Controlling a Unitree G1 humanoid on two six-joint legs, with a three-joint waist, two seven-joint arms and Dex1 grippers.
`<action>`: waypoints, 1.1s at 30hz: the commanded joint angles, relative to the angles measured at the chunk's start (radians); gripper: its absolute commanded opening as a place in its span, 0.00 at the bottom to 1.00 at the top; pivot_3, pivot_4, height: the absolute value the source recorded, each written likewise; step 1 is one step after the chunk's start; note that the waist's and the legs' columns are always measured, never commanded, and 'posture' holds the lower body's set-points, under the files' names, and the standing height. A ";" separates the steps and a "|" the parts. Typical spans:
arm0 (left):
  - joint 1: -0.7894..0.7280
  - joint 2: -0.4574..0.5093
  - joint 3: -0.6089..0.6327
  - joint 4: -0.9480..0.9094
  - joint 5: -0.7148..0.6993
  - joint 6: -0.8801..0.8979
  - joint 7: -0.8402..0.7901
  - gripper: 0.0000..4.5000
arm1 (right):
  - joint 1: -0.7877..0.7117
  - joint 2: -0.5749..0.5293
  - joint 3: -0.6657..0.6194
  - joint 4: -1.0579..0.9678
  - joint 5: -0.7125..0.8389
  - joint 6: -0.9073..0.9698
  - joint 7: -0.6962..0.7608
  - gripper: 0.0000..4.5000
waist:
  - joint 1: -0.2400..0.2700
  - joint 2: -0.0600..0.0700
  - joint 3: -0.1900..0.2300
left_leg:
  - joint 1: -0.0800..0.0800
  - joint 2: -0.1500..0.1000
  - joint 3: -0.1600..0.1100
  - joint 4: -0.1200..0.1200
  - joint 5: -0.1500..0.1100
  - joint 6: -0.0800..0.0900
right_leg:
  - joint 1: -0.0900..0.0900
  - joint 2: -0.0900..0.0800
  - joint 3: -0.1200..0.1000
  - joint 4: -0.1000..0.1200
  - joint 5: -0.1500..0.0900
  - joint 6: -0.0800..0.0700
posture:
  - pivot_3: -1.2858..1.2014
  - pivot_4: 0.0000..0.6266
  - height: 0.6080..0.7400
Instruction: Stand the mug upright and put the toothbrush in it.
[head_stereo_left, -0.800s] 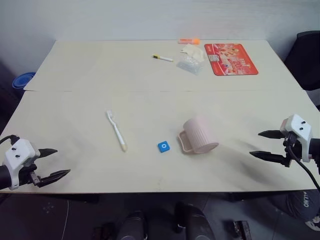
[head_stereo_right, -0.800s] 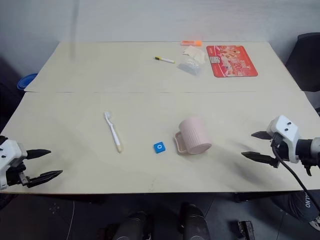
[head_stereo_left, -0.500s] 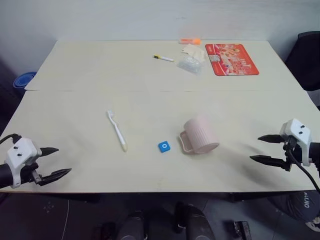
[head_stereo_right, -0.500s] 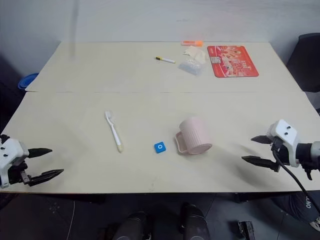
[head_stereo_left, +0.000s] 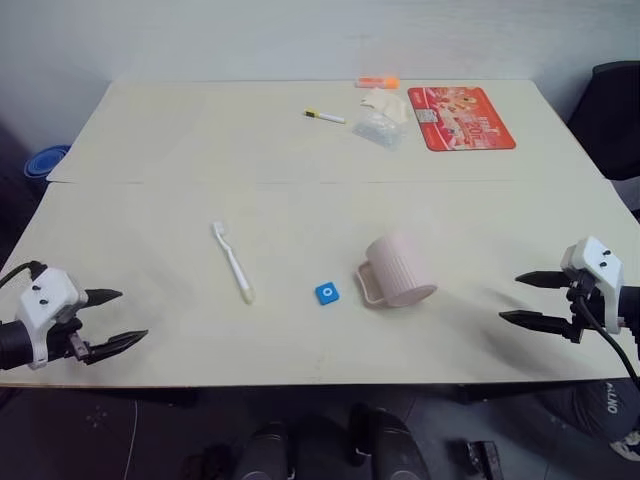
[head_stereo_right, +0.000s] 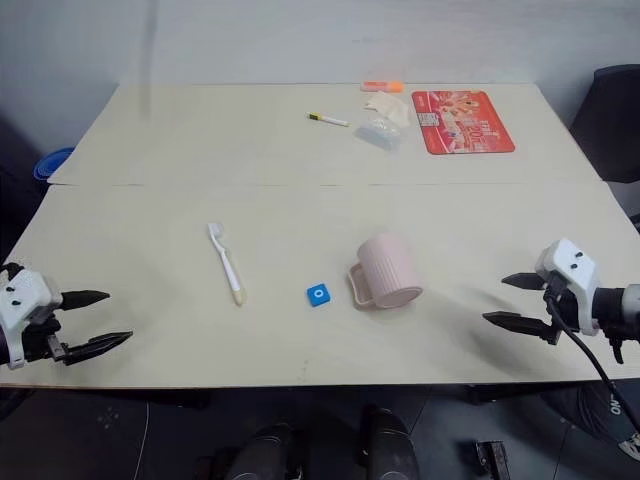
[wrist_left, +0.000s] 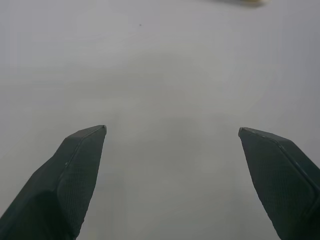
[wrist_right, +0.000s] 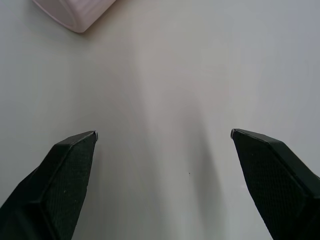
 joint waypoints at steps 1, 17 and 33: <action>-0.062 0.012 -0.002 -0.031 -0.066 0.043 -0.019 1.00 | -0.015 -0.016 -0.059 -0.047 0.038 0.030 -0.005 0.99 | 0.000 0.000 0.000 | 0.000 0.000 0.001 0.000 0.000 0.000 | -0.001 0.000 0.000 0.000 0.000 0.000 | 0.52 0.24 1.00; -0.698 -0.090 -0.710 -0.258 -0.024 0.354 0.018 1.00 | -0.010 -0.073 -0.255 -0.748 0.562 0.467 -0.099 0.99 | 0.027 -0.002 0.000 | 0.005 0.000 0.008 0.000 0.000 -0.001 | 0.000 0.009 0.012 0.003 0.001 0.002 | 0.52 0.24 1.00; -0.847 -0.445 -0.960 -0.176 0.145 0.602 0.288 1.00 | -0.005 -0.068 -0.278 -0.842 0.700 0.519 -0.315 0.99 | 0.028 -0.010 0.004 | 0.000 0.001 0.011 0.003 0.000 0.003 | -0.003 0.016 0.018 -0.002 0.004 0.007 | 0.52 0.24 1.00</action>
